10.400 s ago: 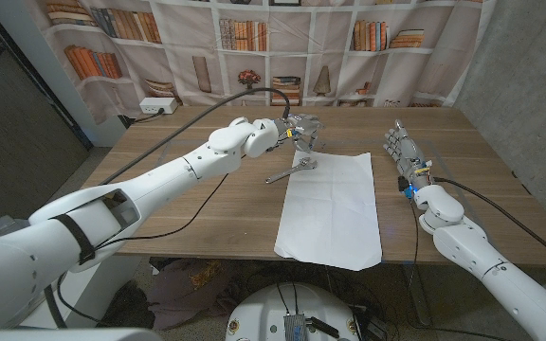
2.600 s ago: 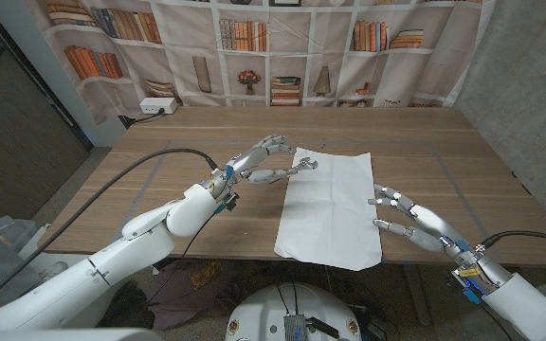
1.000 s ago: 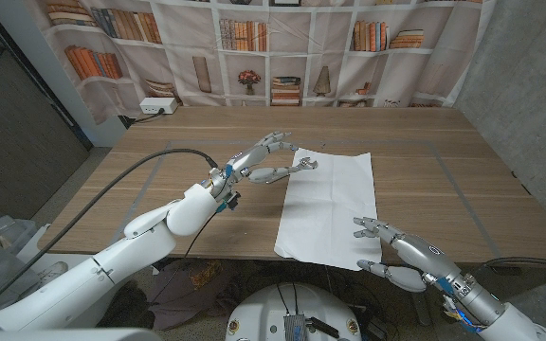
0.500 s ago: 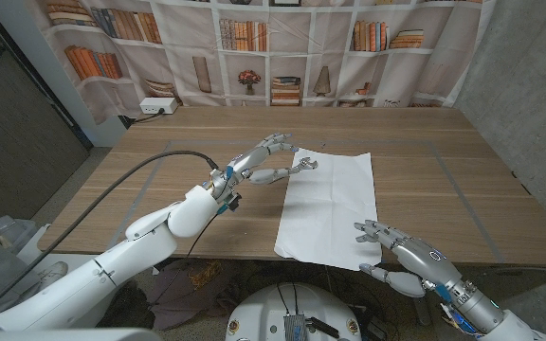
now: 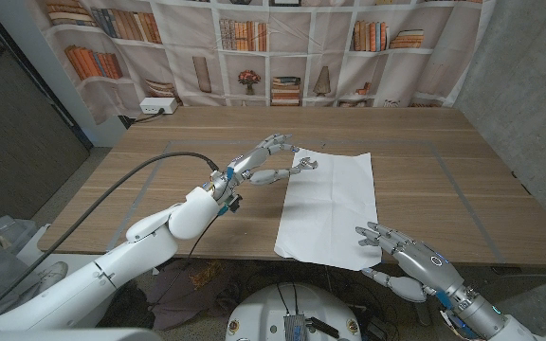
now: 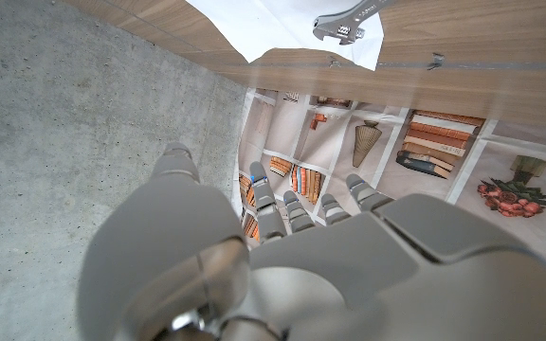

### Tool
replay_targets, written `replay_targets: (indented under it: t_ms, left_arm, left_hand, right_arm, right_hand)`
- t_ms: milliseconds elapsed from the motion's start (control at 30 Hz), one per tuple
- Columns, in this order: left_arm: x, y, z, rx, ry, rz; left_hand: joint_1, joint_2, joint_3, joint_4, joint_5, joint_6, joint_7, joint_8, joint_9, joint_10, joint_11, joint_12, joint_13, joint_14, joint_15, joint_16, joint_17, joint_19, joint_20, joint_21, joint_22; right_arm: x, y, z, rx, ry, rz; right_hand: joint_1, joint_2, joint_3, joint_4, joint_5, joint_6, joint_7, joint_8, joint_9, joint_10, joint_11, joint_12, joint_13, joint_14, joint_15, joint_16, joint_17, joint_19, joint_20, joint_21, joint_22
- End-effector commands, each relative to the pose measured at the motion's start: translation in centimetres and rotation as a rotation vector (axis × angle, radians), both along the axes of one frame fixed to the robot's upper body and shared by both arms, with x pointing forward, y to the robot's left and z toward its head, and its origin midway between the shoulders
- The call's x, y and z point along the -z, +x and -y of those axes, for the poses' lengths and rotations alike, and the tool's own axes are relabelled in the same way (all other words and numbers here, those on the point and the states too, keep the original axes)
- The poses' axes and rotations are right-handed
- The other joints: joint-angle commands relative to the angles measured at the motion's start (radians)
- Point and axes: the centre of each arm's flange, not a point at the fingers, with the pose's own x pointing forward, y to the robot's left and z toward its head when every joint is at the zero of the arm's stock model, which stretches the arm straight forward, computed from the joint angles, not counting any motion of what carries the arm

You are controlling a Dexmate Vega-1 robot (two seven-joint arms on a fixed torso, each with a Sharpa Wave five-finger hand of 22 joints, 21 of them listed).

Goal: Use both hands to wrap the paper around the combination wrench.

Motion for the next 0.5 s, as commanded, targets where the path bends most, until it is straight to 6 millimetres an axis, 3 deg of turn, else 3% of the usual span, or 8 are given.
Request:
replay_targets:
  t_ms: [33, 500]
  left_arm:
    - [0.40, -0.25, 0.05, -0.004, 0.002, -0.009]
    - [0.52, -0.59, -0.20, -0.007, -0.002, -0.007]
  left_hand:
    - [-0.002, -0.002, -0.001, 0.000, 0.004, 0.007, -0.003, -0.003, 0.002, 0.005, -0.002, 0.003, 0.002, -0.019, -0.006, 0.005, 0.002, 0.001, 0.000, 0.006, 0.005]
    - [-0.005, 0.000, -0.003, 0.001, 0.005, 0.005, -0.002, -0.004, 0.001, 0.006, -0.002, 0.003, 0.002, -0.020, -0.005, 0.004, 0.003, 0.000, 0.001, 0.006, 0.006]
  right_arm:
    - [0.31, 0.38, 0.20, 0.054, -0.074, 0.038]
    - [0.99, 0.95, 0.52, 0.080, -0.114, 0.087]
  right_hand:
    - [0.024, 0.005, 0.013, 0.003, -0.006, -0.023, -0.007, -0.013, 0.004, -0.018, -0.016, -0.005, 0.003, -0.021, -0.093, -0.005, 0.004, -0.010, -0.021, -0.006, 0.001]
    - [0.064, 0.014, 0.025, -0.003, -0.007, -0.026, -0.016, -0.015, 0.004, -0.022, -0.027, -0.006, 0.004, -0.022, -0.105, -0.003, 0.003, -0.008, -0.039, -0.006, 0.001]
